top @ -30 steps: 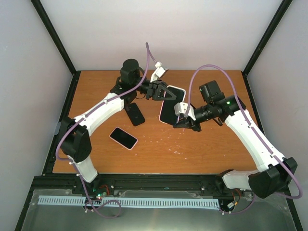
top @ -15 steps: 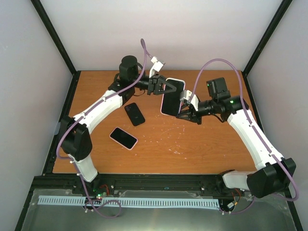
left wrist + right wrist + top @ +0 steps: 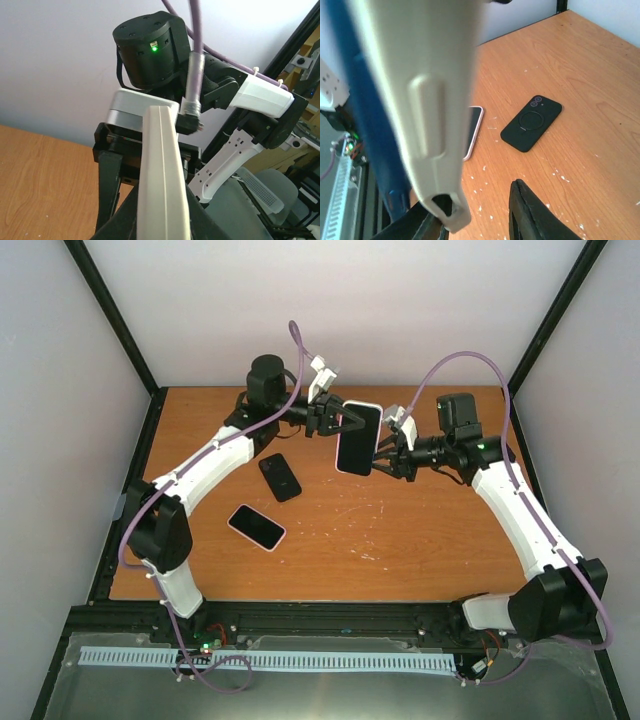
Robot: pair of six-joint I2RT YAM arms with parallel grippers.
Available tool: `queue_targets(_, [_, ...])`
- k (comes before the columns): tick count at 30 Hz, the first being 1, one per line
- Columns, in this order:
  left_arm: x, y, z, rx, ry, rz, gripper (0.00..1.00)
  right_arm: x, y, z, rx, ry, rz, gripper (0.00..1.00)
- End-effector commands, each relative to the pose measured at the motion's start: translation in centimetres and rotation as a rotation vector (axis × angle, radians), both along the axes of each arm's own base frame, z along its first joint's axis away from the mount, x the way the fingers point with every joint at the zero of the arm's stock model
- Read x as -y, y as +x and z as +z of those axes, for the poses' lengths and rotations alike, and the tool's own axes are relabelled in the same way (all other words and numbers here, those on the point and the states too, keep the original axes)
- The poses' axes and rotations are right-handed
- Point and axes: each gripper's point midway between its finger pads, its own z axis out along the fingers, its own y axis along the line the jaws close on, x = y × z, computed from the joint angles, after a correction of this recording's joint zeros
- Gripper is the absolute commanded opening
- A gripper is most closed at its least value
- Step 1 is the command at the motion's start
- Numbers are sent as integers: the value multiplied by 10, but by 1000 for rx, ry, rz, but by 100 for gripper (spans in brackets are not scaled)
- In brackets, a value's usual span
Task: Take the phone out of the phone case
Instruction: Remove the phone case from the phone.
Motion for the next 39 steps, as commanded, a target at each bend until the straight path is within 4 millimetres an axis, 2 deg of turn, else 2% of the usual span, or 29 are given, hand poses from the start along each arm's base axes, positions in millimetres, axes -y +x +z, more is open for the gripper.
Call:
queue_targets(1, [7,-100,-41,-269,120,-514,0,-12,40,103,354,234,-37,31])
queue_targets(7, [13,-101,-46,-276,128,-511,0,-12,46,102,326,249,-67,32])
queue_targets(14, [21,-93,-59,-313,153,-480,1,-12,29,113,312,292,-36,33])
queue_targets(19, [24,-89,-65,-329,161,-481,1,-14,13,119,283,325,28,37])
queue_targets(22, [24,-90,-67,-335,163,-486,1,-11,13,126,272,338,19,37])
queue_targets(26, [25,-88,-72,-350,171,-477,2,-10,13,139,264,356,24,35])
queue_targets(27, [25,-87,-73,-353,172,-477,2,-3,17,141,269,354,7,34])
queue_targets(29, [27,-86,-74,-352,172,-473,2,-2,15,142,267,354,17,27])
queue_targets(32, [30,-81,-77,-349,175,-447,2,-3,14,132,228,353,24,11])
queue_targets(35, [35,-64,-81,-366,190,-381,3,-2,13,111,167,341,16,3])
queue_targets(37, [37,-47,-84,-389,200,-324,6,1,14,87,115,314,-7,3])
queue_targets(39, [41,-20,-91,-410,205,-199,7,9,18,57,59,282,-53,3])
